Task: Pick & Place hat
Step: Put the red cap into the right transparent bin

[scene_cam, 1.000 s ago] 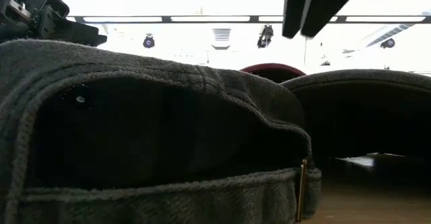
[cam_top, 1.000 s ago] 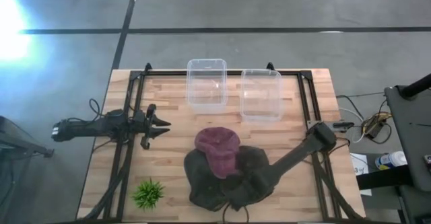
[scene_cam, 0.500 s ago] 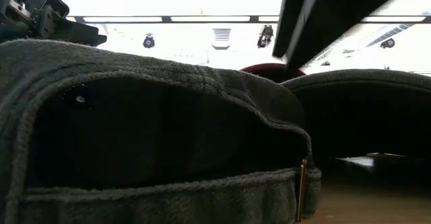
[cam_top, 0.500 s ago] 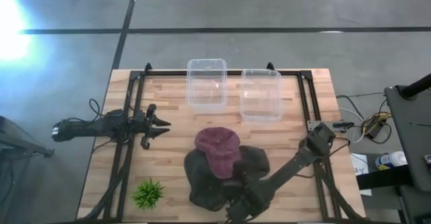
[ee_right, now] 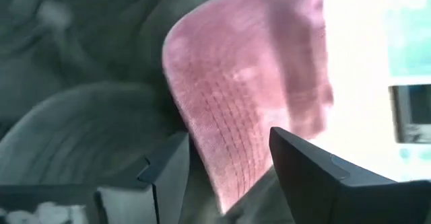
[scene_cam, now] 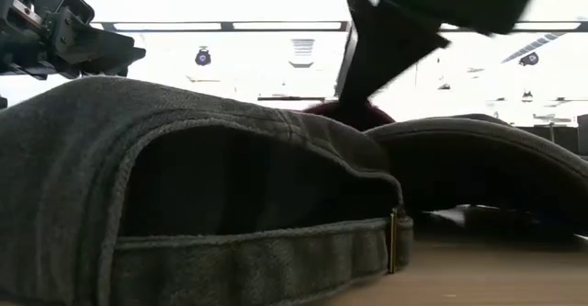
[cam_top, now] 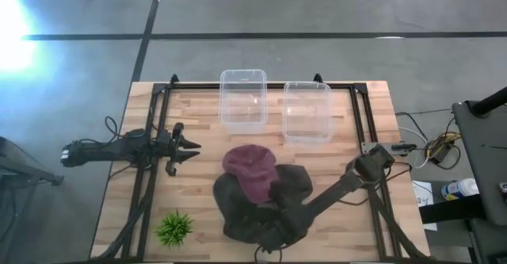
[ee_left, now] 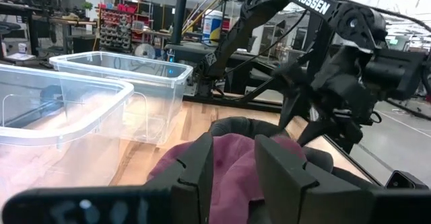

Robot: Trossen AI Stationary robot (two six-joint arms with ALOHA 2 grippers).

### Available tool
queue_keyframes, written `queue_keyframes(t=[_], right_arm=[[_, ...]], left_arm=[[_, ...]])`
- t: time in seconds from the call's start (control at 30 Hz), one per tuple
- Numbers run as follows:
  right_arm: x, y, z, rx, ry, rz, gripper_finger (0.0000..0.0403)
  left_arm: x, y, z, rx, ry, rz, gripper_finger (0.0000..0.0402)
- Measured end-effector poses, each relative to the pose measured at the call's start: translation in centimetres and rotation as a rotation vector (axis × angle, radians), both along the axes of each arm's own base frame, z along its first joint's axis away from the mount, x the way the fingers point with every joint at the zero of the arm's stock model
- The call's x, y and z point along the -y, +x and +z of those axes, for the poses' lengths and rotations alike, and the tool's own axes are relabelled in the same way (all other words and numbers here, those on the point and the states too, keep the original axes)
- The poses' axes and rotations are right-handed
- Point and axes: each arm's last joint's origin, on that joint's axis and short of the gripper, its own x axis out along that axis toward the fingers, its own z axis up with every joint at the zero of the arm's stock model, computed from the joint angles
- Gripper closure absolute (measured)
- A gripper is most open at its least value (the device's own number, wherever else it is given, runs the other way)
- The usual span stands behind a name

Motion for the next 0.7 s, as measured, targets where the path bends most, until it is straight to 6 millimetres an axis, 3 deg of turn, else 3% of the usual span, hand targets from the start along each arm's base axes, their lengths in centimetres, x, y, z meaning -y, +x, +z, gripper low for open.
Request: queue_keyframes(t=[0.13, 0.43, 0.53, 0.7], right_arm=[[1.4, 0.7, -0.1, 0.031, -0.063, -0.032, 0.0202], [5.3, 3.7, -0.6, 0.048, 0.019, -0.088, 0.0217], [6.4, 4.7, -0.6, 0.094, 0.071, -0.116, 0.0258], [7.3, 5.2, -0.5, 0.133, 0.029, -0.141, 0.0367]], left_arm=[[0.0, 0.0, 0.0, 0.0, 0.0, 0.0, 0.0298], [0.0, 0.0, 0.0, 0.0, 0.0, 0.0, 0.0298], [0.0, 0.0, 0.0, 0.0, 0.0, 0.0, 0.0298], [0.0, 0.0, 0.0, 0.0, 0.0, 0.0, 0.0298]])
